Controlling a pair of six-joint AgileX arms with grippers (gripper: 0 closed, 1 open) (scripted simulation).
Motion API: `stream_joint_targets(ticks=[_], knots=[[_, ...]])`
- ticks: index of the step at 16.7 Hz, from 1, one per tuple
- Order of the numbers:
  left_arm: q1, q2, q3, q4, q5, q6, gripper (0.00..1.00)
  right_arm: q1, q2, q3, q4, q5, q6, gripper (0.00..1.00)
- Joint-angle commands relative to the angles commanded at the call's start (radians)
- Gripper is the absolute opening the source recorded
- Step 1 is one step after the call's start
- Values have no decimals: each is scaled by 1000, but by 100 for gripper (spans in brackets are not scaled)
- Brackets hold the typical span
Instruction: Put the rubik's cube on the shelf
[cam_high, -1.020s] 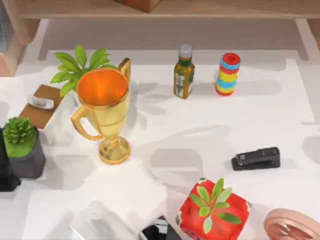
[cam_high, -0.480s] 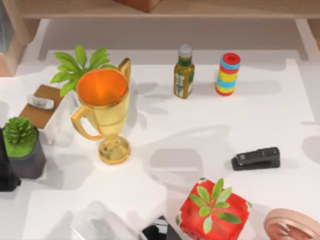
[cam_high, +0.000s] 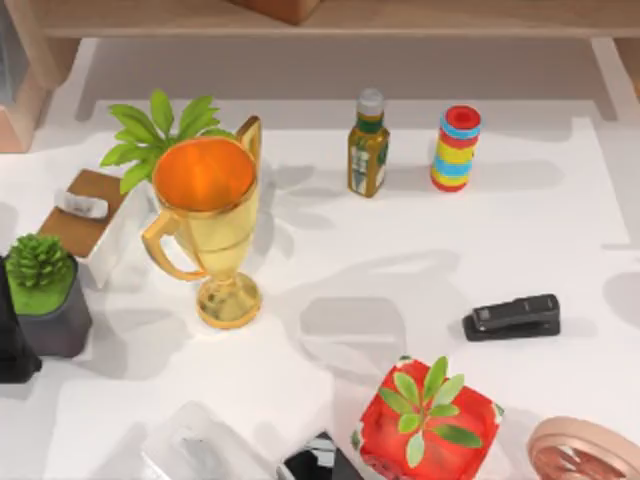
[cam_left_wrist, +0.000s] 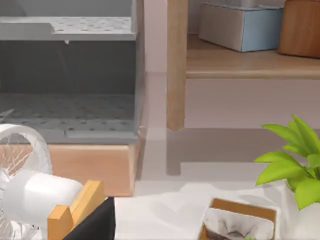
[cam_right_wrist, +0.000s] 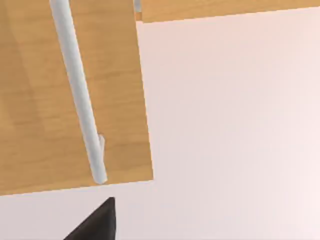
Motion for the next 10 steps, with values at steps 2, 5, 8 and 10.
stream_joint_targets(ticks=[2,5,8,10], knots=[[0,0,0,0,0,0,100,-36,-44,135,-156,49,82,100],[0,0,0,0,0,0,100,-33,-81,386,-465,122,222,100],[0,0,0,0,0,0,100,24,-76,670,-860,193,365,100],[0,0,0,0,0,0,100,77,-49,868,-1149,239,457,100]])
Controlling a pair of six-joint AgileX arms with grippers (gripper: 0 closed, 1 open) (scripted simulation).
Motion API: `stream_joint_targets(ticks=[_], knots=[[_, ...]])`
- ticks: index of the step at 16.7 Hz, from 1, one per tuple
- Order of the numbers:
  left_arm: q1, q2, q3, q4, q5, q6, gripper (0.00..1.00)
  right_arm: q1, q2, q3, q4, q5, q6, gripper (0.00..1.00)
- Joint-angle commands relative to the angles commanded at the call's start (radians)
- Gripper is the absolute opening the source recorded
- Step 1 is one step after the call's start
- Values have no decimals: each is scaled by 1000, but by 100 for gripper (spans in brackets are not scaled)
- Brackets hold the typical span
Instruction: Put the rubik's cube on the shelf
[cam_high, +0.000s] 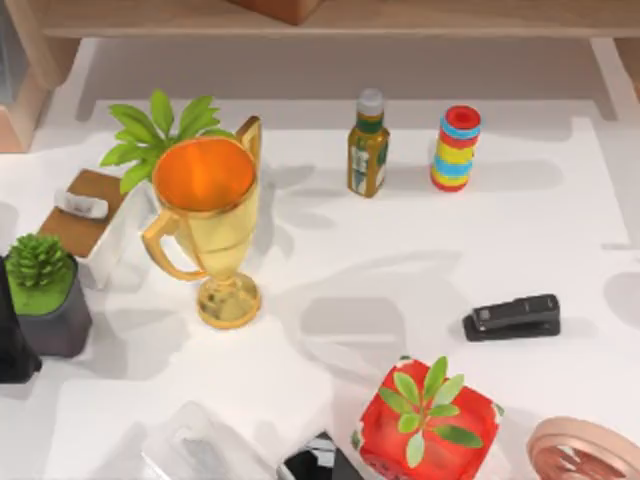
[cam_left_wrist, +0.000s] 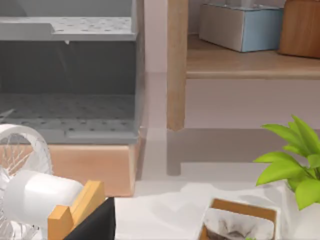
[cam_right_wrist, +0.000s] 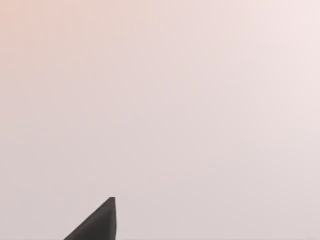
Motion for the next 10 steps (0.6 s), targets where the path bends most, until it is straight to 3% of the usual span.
stream_joint_targets(ticks=[6,10], knots=[[0,0,0,0,0,0,100,215,194,579,-851,131,224,100],[0,0,0,0,0,0,100,327,373,854,-1280,203,310,100]])
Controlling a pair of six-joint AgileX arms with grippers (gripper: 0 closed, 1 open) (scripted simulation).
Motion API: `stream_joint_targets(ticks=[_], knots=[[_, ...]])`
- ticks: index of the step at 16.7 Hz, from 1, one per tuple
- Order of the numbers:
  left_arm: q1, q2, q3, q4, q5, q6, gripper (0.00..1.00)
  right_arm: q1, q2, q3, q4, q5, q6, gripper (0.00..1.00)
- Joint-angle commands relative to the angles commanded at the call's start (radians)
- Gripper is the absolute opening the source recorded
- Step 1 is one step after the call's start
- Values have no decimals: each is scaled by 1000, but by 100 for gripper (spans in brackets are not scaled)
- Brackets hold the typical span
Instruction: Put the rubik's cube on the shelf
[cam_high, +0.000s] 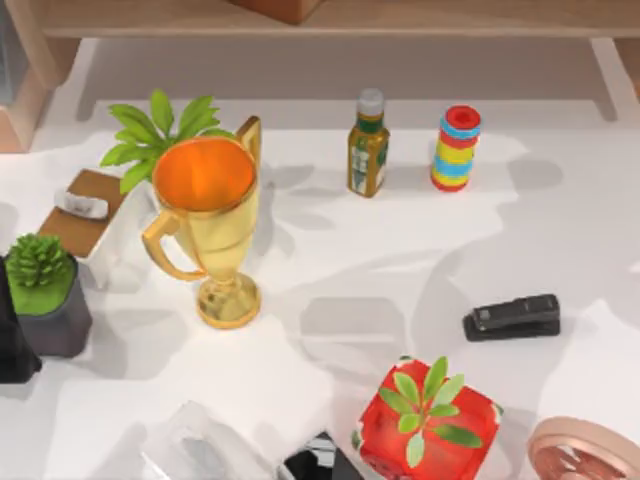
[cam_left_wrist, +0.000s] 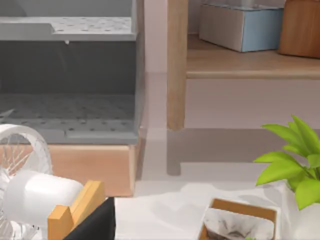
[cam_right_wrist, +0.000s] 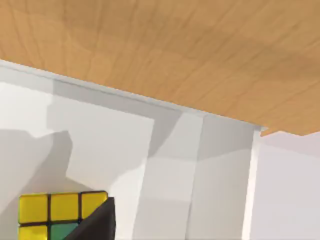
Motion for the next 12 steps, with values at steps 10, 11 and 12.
stream_joint_targets(ticks=[10,11,12], knots=[[0,0,0,0,0,0,100,72,232,145,-376,76,42,100],[0,0,0,0,0,0,100,72,232,145,-376,76,42,100],[0,0,0,0,0,0,100,72,232,145,-376,76,42,100]])
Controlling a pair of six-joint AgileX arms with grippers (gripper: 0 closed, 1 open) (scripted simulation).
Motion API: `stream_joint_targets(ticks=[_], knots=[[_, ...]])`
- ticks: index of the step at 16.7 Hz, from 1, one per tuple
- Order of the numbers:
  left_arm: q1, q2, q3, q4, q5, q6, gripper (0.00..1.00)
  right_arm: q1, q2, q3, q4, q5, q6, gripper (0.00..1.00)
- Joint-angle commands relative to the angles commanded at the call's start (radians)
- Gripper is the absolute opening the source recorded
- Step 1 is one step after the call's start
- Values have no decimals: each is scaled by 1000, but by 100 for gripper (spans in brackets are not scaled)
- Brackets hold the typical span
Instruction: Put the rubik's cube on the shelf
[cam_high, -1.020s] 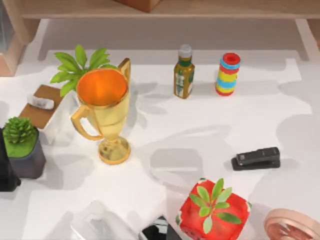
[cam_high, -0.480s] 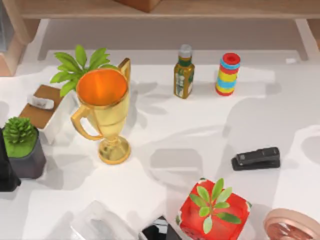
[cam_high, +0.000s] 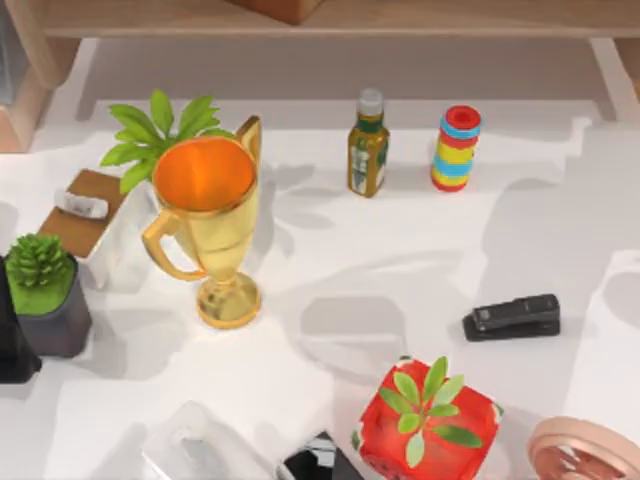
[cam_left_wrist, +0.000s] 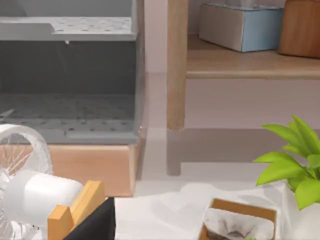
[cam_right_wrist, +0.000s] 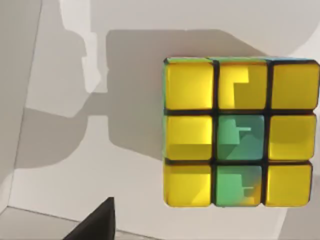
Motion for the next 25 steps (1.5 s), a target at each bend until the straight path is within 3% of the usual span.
stream_joint_targets(ticks=[15,25], knots=[[0,0,0,0,0,0,100,24,65,-111,179,5,24,100],[0,0,0,0,0,0,100,24,65,-111,179,5,24,25]])
